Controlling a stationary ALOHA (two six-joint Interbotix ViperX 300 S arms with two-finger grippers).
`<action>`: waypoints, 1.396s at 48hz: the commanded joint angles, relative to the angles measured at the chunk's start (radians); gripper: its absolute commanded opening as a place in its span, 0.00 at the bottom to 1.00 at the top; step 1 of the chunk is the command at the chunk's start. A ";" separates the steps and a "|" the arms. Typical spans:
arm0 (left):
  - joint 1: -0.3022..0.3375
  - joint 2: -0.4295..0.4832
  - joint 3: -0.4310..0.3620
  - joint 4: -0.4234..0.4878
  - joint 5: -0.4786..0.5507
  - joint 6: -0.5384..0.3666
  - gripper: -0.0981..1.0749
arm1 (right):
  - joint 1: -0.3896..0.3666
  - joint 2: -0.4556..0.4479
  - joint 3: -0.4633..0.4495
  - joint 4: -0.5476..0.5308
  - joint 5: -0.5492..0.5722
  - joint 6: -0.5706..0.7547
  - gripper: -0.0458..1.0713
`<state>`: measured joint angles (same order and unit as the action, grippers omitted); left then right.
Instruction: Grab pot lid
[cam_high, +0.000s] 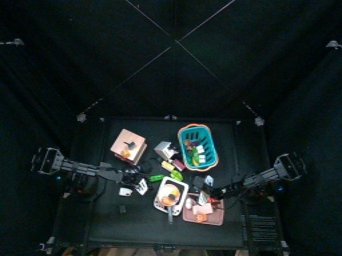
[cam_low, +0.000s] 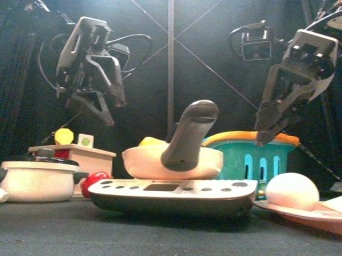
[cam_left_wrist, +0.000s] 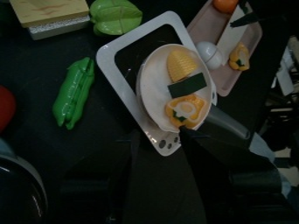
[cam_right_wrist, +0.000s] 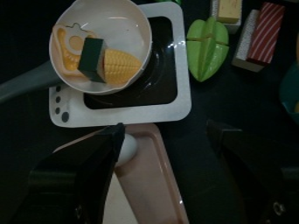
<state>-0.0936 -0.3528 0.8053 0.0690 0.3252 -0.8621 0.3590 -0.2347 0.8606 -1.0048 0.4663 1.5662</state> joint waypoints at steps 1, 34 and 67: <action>-0.005 -0.066 0.015 0.009 0.057 0.005 0.78 | 0.002 -0.012 -0.023 -0.006 -0.002 -0.002 0.97; -0.006 -0.133 0.100 0.330 0.477 -0.014 0.77 | -0.003 0.000 -0.021 -0.006 -0.002 -0.009 0.96; 0.005 -0.127 0.176 0.354 0.357 -0.017 0.77 | -0.005 0.000 -0.021 -0.006 -0.002 -0.011 0.96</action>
<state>-0.0936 -0.4801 0.9879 0.4142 0.7164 -0.8774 0.3559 -0.2209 0.8590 -1.0078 0.4663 1.5570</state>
